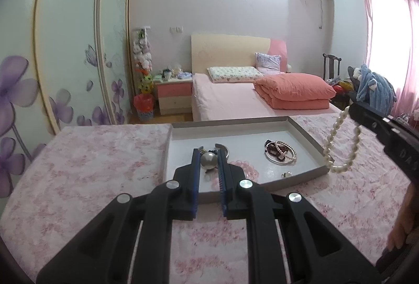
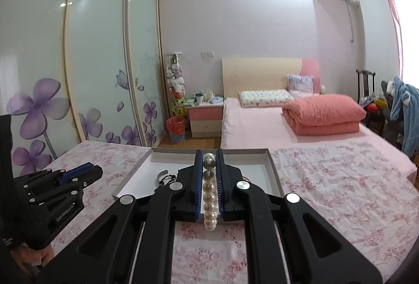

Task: Organize jewelry

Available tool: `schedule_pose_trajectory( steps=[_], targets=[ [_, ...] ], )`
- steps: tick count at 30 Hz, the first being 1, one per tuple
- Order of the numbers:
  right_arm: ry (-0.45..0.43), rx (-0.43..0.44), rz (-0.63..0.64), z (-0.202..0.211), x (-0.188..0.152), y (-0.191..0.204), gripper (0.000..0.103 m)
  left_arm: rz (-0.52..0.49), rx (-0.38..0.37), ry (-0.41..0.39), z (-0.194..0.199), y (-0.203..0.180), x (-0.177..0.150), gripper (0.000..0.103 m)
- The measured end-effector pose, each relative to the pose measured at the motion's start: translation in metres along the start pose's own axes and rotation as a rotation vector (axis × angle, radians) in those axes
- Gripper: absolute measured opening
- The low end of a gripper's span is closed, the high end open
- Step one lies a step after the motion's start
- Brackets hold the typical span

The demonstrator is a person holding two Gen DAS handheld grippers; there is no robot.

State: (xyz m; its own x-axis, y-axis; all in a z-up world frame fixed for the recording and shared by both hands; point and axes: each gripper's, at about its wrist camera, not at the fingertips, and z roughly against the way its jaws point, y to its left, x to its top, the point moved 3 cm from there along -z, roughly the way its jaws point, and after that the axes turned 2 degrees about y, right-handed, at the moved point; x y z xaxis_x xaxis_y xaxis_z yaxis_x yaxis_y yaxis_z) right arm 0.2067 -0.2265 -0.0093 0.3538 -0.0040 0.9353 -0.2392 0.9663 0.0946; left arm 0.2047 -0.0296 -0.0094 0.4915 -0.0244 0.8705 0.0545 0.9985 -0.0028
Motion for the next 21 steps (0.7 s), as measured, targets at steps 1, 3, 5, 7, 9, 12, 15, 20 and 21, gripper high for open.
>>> schedule_pose_trajectory(
  steps=[1,3,5,7,9,12,15,20,21],
  targets=[
    [0.014,0.000,-0.009,-0.010,0.000,-0.002,0.010,0.008,-0.011,0.015,-0.008,0.000,0.003,0.014],
    [0.041,0.002,-0.022,-0.029,0.002,-0.005,0.010,0.016,-0.027,0.042,-0.026,0.000,0.008,0.014],
    [0.055,0.008,-0.033,-0.044,0.005,-0.004,0.010,0.025,-0.039,0.063,-0.042,0.000,0.014,0.014],
    [0.070,0.018,-0.052,-0.061,0.007,-0.005,0.010,0.039,-0.039,0.080,-0.060,0.000,0.020,0.014],
    [0.084,0.021,-0.074,-0.080,0.010,-0.006,0.010,0.051,-0.044,0.092,-0.078,0.000,0.024,0.014],
    [0.133,0.033,-0.118,-0.106,0.009,-0.012,0.010,0.062,-0.050,0.114,-0.101,-0.002,0.025,0.014],
    [0.195,0.010,-0.162,-0.122,0.000,-0.024,0.020,0.083,-0.065,0.154,-0.123,-0.003,0.022,0.017],
    [0.194,-0.033,-0.176,-0.108,-0.009,-0.039,0.049,0.106,-0.084,0.156,-0.121,0.011,0.019,0.033],
    [0.197,-0.038,-0.180,-0.102,-0.010,-0.042,0.049,0.112,-0.084,0.151,-0.117,0.016,0.019,0.035]
  ],
)
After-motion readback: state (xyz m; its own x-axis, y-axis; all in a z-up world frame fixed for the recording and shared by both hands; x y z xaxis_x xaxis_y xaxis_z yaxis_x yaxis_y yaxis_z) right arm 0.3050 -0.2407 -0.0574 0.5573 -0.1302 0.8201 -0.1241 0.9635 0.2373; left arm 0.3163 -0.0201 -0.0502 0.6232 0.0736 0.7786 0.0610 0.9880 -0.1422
